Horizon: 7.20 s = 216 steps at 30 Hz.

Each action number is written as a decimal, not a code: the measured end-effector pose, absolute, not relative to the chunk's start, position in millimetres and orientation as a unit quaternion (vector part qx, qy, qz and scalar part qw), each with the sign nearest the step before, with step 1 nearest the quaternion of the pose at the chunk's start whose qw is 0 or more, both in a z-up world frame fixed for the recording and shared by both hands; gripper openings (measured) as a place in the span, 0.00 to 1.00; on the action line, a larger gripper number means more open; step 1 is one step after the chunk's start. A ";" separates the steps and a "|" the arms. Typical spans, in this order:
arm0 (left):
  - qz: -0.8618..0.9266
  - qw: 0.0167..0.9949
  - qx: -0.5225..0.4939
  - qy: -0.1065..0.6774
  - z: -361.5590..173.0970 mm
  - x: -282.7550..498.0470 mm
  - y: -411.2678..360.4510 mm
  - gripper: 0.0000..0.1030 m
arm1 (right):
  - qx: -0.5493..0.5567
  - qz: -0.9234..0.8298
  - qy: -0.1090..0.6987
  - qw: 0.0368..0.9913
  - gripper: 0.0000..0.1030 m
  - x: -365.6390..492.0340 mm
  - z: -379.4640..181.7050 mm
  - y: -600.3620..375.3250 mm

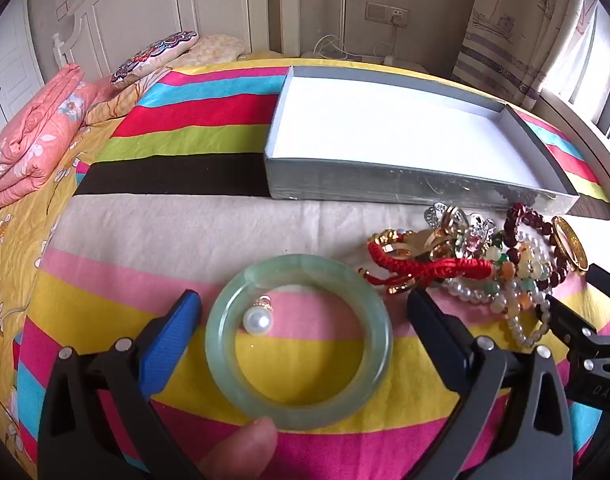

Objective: Organize jewelry
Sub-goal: 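Hold the green jade bangle in the left tool while the right tool moves toward the gold ring, then grasp the gold ring with the right tool while the left tool keeps the jade bangle, then carry the jade bangle and gold ring into the white box and open both tools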

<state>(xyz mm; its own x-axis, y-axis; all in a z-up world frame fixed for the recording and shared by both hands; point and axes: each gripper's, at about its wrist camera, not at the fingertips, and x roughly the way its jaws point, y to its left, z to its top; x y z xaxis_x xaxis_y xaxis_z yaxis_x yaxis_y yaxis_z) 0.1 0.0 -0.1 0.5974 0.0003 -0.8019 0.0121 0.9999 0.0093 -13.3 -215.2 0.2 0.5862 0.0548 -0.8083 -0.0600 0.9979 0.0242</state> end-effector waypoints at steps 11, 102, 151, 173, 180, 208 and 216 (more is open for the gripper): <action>-0.003 0.894 0.007 0.449 -0.1 0.1 0.0 0.98 | -0.003 0.032 0.454 0.891 0.96 -13.3 0.2 -215.3; -0.063 0.897 -0.004 0.438 5.7 -39.5 23.6 0.85 | -0.042 0.206 0.443 0.872 0.57 -108.9 17.3 -167.7; -0.078 0.895 0.013 0.439 8.2 -46.0 28.7 0.85 | -0.020 0.196 0.414 0.889 0.25 -106.0 26.3 -169.0; -0.094 0.902 0.049 0.419 25.5 -52.2 23.4 0.76 | 0.003 0.194 0.404 0.894 0.25 -104.3 33.6 -180.8; -0.105 0.905 0.057 0.407 50.3 -39.0 14.6 0.76 | -0.002 0.181 0.388 0.904 0.25 -91.5 44.4 -187.8; -0.131 0.864 0.014 0.487 46.3 161.3 -36.4 0.76 | -0.128 0.162 0.407 0.890 0.25 133.0 62.9 -178.0; -0.119 0.846 0.012 0.519 23.1 194.9 -36.2 0.76 | -0.160 0.165 0.459 0.858 0.25 173.9 36.0 -164.5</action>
<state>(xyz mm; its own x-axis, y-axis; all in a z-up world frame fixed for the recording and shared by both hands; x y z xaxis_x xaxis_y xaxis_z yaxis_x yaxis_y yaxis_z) 194.9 -36.2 23.1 0.4326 -0.1887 -0.8816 0.2136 0.9715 -0.1031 173.9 -164.5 36.0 0.5242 0.1368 -0.8406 -0.4312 0.8938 -0.1235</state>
